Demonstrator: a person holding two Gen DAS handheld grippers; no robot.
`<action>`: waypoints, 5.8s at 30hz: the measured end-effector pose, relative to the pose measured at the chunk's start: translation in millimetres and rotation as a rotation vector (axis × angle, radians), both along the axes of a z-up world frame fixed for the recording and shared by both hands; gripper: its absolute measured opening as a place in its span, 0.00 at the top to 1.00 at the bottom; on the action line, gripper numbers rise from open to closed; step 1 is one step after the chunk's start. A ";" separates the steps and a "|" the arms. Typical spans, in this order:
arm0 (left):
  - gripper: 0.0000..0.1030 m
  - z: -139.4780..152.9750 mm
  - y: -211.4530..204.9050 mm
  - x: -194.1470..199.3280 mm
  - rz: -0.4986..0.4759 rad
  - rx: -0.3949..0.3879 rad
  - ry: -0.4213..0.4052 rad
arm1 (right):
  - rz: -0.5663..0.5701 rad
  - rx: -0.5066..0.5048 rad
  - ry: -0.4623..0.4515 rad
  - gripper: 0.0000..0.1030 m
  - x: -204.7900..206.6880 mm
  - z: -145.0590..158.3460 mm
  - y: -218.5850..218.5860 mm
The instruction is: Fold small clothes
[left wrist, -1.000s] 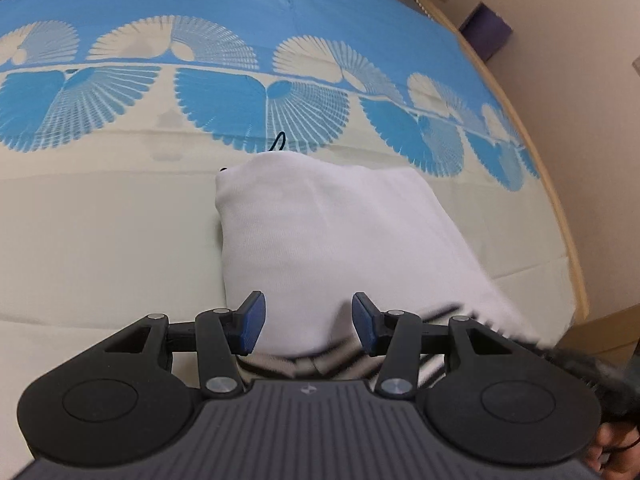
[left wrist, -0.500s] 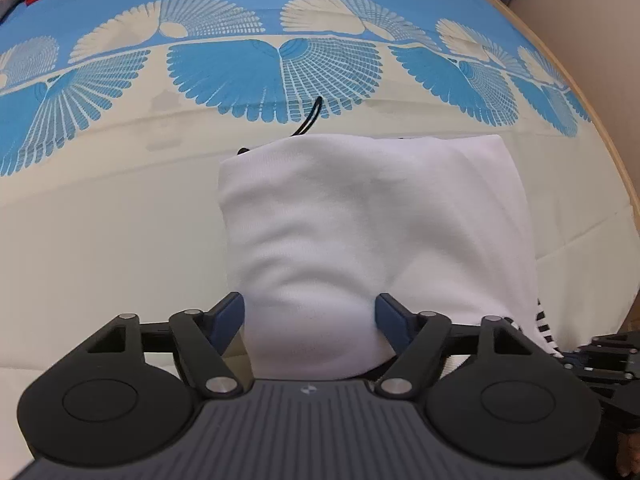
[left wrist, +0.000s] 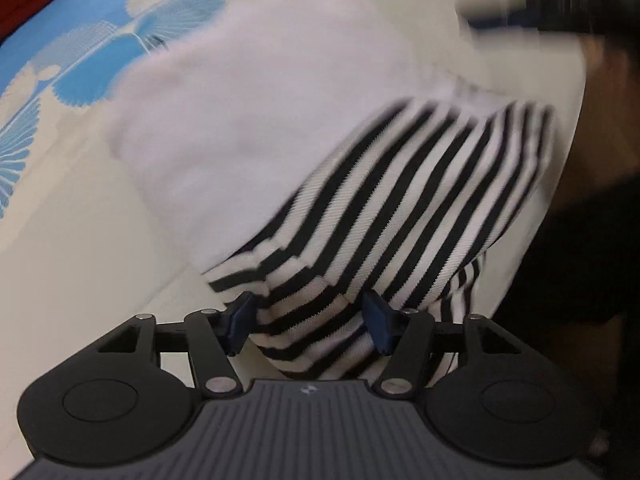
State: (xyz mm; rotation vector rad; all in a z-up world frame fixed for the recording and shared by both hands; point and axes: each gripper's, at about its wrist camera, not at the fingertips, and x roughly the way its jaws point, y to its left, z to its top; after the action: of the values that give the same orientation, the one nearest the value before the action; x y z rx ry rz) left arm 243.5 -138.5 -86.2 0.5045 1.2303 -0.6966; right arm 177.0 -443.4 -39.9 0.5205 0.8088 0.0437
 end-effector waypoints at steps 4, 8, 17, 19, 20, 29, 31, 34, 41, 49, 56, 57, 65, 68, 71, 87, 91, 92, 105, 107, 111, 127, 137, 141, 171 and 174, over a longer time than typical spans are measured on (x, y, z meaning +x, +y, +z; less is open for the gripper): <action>0.33 13.8 11.1 17.0 0.090 -0.063 0.046 | -0.043 0.057 -0.045 0.53 16.5 2.7 6.1; 0.33 38.2 34.2 30.9 0.180 -0.177 0.023 | -0.017 0.044 -0.042 0.40 39.3 1.1 23.7; 0.32 39.3 79.1 67.9 0.437 -0.157 -0.017 | 0.023 0.088 0.016 0.80 97.0 -18.9 54.9; 0.32 41.2 87.9 72.8 0.472 -0.182 -0.012 | 0.028 0.110 -0.055 0.97 98.0 -11.8 57.4; 0.32 42.3 89.0 74.7 0.484 -0.193 -0.009 | -0.001 0.152 -0.085 0.97 97.7 -9.8 52.4; 0.32 43.3 82.5 71.0 0.494 -0.215 -0.003 | -0.170 0.043 0.071 0.87 95.1 -28.1 35.0; 0.32 41.9 79.7 70.9 0.496 -0.216 -0.004 | -0.166 0.010 0.058 0.60 87.8 -20.2 36.0; 0.32 39.2 77.3 72.3 0.505 -0.227 0.002 | -0.171 -0.013 0.035 0.39 70.8 -10.6 29.4; 0.23 17.6 85.3 87.8 0.664 -0.335 0.133 | 0.001 0.066 0.178 0.24 54.7 -32.9 13.7; 0.21 -29.1 93.7 111.2 0.878 -0.539 0.322 | 0.136 -0.039 0.274 0.24 53.1 -53.2 30.8; 0.18 -49.1 85.3 122.4 0.941 -0.609 0.359 | 0.105 0.063 0.268 0.72 59.2 -56.2 34.3; 0.23 -47.1 83.1 122.5 0.929 -0.603 0.345 | 0.109 0.045 0.264 0.77 59.6 -54.9 37.1; 0.67 33.6 79.8 115.9 0.736 -0.549 0.002 | 0.067 0.025 0.146 0.88 65.5 -35.0 49.8; 0.66 57.0 93.9 111.2 0.728 -0.504 -0.134 | 0.059 0.056 0.075 0.89 72.5 -26.4 65.2; 0.61 68.0 108.5 109.1 0.728 -0.415 -0.257 | 0.070 0.064 0.024 0.90 78.4 -21.8 91.5; 0.49 75.7 124.3 51.6 0.422 -0.221 -0.282 | 0.032 0.019 0.071 0.91 103.5 -34.3 139.1; 0.50 71.7 132.0 41.6 0.418 -0.233 -0.221 | 0.051 -0.015 0.047 0.85 97.3 -27.6 143.0; 0.50 69.7 133.3 41.1 0.417 -0.232 -0.201 | 0.072 -0.028 0.044 0.83 95.8 -25.0 145.9; 0.51 48.4 128.4 33.7 0.387 -0.134 -0.140 | 0.278 -0.154 0.137 0.64 73.0 -24.3 156.6; 0.51 59.8 134.1 27.4 0.393 -0.166 -0.156 | 0.257 -0.109 0.142 0.96 73.2 -24.8 148.8; 0.52 43.1 136.1 23.7 0.378 -0.082 -0.086 | 0.188 -0.071 0.104 0.97 69.9 -17.4 132.8; 0.43 9.2 139.0 24.5 0.384 0.049 -0.042 | 0.221 -0.198 0.168 0.95 68.8 -29.5 145.0; 0.13 114.4 137.7 -35.3 0.536 -0.097 -0.508 | 0.108 -0.366 -0.188 0.29 -0.5 48.8 134.8; 0.00 142.0 129.6 -81.0 0.610 -0.175 -0.610 | 0.092 -0.362 -0.257 0.26 -36.7 64.7 130.0; 0.01 98.8 89.3 -141.0 0.792 -0.224 -0.500 | 0.186 -0.410 -0.215 0.18 -94.5 45.3 203.0; 0.01 98.7 88.7 -141.6 0.785 -0.222 -0.501 | 0.183 -0.404 -0.205 0.18 -93.4 43.4 203.0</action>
State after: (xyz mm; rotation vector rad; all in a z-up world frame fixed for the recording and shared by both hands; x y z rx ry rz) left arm 102.0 -49.8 12.5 -0.0194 0.7640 -0.0190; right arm 83.6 -240.4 3.5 0.0579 0.6397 0.0980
